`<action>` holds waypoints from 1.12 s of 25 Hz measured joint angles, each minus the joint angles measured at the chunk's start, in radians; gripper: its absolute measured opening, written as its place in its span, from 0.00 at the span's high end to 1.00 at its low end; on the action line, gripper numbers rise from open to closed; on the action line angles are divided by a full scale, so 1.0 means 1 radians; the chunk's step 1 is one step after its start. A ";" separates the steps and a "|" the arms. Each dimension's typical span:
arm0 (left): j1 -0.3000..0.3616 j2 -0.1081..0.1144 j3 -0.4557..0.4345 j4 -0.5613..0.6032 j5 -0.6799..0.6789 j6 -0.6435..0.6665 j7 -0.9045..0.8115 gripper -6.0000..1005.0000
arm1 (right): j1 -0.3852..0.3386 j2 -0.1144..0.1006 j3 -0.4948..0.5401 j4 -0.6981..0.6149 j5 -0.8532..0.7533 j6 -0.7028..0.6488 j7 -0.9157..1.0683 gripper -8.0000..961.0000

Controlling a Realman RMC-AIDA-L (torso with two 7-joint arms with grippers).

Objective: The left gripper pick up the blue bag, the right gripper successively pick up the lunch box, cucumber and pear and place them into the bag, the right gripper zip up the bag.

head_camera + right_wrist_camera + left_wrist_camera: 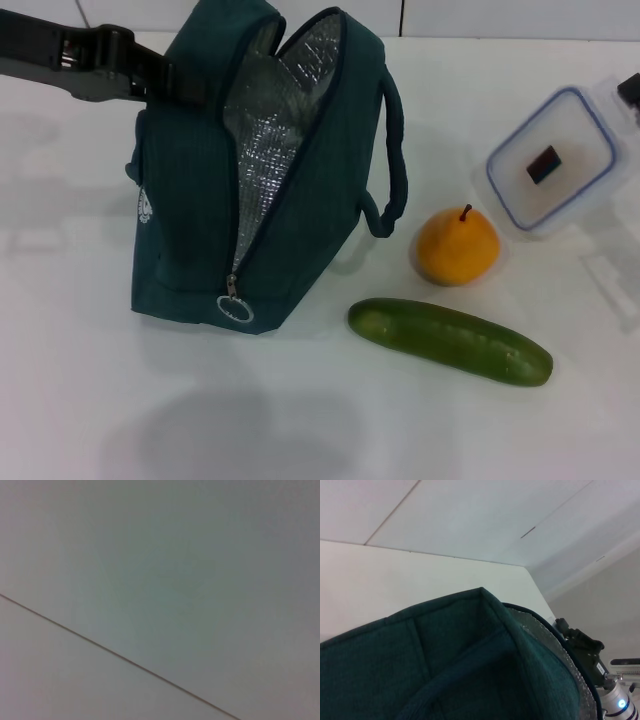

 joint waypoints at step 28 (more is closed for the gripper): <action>-0.003 0.001 -0.003 0.000 0.000 -0.001 0.002 0.96 | 0.003 -0.003 -0.001 -0.028 0.025 -0.096 -0.004 0.93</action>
